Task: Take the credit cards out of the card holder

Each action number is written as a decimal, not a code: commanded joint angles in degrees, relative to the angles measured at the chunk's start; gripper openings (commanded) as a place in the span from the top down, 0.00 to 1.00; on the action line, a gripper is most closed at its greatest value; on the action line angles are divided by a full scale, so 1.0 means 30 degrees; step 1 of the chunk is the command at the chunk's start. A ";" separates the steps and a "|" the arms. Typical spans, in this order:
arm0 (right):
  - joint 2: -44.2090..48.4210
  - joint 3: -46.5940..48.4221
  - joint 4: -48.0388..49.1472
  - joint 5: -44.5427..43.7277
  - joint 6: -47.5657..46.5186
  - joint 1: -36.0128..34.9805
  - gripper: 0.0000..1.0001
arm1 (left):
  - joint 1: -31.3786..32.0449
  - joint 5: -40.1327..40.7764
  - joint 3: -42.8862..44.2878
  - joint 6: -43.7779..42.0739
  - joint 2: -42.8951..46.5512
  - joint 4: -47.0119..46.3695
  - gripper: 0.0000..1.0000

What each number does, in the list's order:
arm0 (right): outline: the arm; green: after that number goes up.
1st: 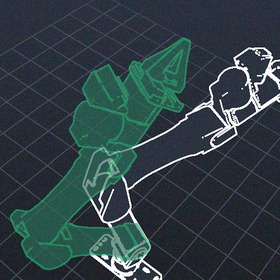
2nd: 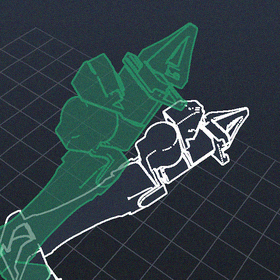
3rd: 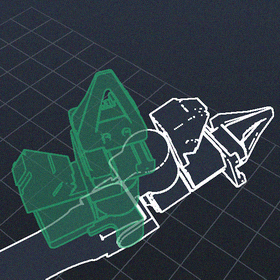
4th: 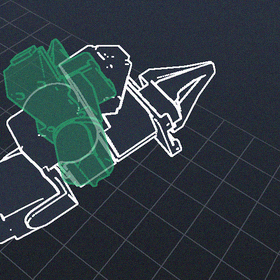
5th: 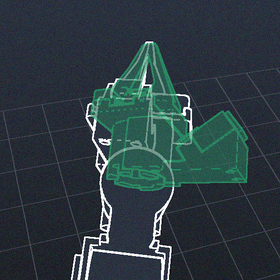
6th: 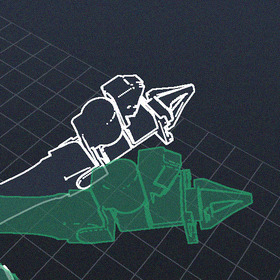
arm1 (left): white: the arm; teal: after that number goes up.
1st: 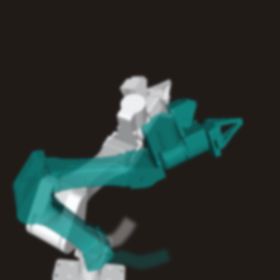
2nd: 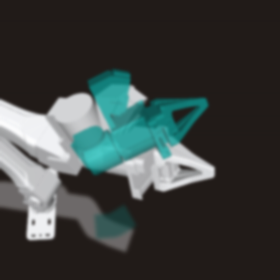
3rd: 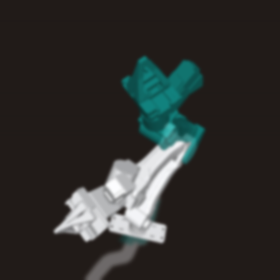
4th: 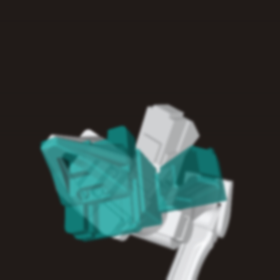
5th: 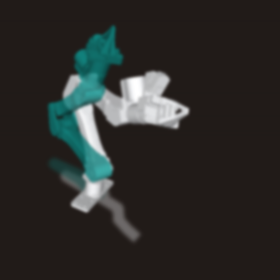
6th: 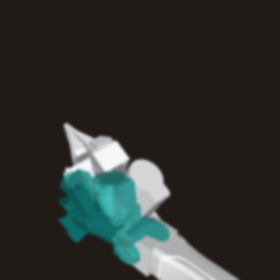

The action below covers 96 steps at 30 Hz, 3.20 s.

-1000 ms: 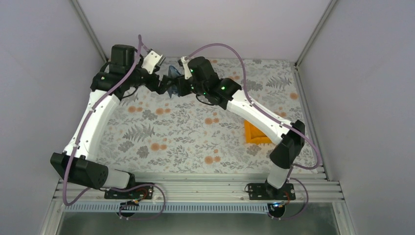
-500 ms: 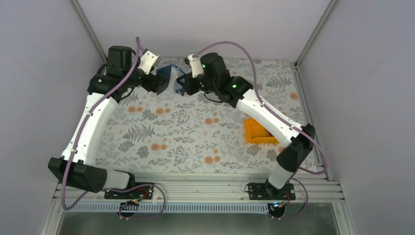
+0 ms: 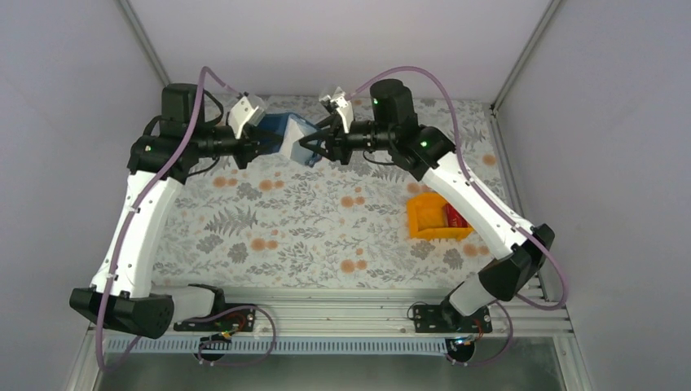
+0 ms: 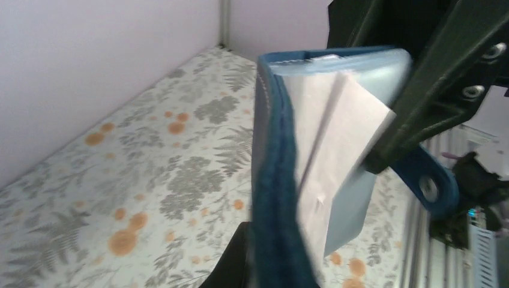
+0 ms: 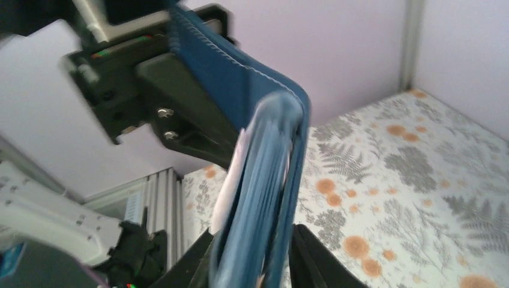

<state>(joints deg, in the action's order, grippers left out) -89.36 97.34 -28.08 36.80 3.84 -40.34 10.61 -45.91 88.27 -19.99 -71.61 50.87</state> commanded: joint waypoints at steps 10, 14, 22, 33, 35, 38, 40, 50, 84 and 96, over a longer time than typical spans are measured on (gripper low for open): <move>0.2619 -0.3230 0.2761 0.6331 -0.2632 0.1463 0.30 | -0.2376 -0.7129 -0.0736 -0.1002 0.1420 0.1014 0.98; 0.1664 -0.2440 0.3396 0.6946 -0.1627 0.1231 0.27 | -0.2420 -0.7105 -0.1706 0.0237 0.1452 -0.0329 0.97; 0.1055 -0.1827 0.4246 0.4283 -0.1533 -0.0574 0.17 | -0.2512 -0.5642 -0.2579 0.2489 0.1637 -0.2089 0.98; 0.1799 -0.3093 0.5077 0.1223 -0.0849 -0.0624 0.56 | -0.2625 -0.6382 -0.2873 0.2421 0.1956 -0.2171 0.98; 0.2137 -0.3495 0.4864 0.2095 -0.1378 -0.0589 0.43 | -0.2683 -0.6333 -0.2906 0.2333 0.1935 -0.2078 0.98; 0.2030 -0.3043 0.3590 0.2416 -0.2137 -0.0588 0.39 | -0.2871 -0.6134 -0.2989 0.2405 0.1881 -0.2117 0.98; 0.2053 -0.2970 0.3036 0.2040 -0.2539 -0.0588 0.42 | -0.3012 -0.6203 -0.2997 0.2499 0.1906 -0.2173 0.98; 0.1658 -0.3001 0.3334 0.1213 -0.2197 -0.0530 0.40 | -0.3796 -0.7340 -0.3266 0.2179 0.2286 -0.1957 0.97; -0.2569 0.0232 0.4193 -0.3211 0.3726 -0.2155 0.96 | -0.4182 -0.4596 -0.4778 0.3513 0.2716 -0.3322 0.31; -0.3340 0.1596 0.3025 -0.8902 0.6006 -0.3635 0.96 | -0.4030 -0.1274 -0.5232 0.4141 0.1821 -0.4499 0.00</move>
<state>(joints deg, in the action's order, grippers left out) -99.20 98.17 -20.38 15.68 20.05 -47.97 -1.87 -52.84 73.89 -8.73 -65.45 39.68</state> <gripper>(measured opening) 0.139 0.998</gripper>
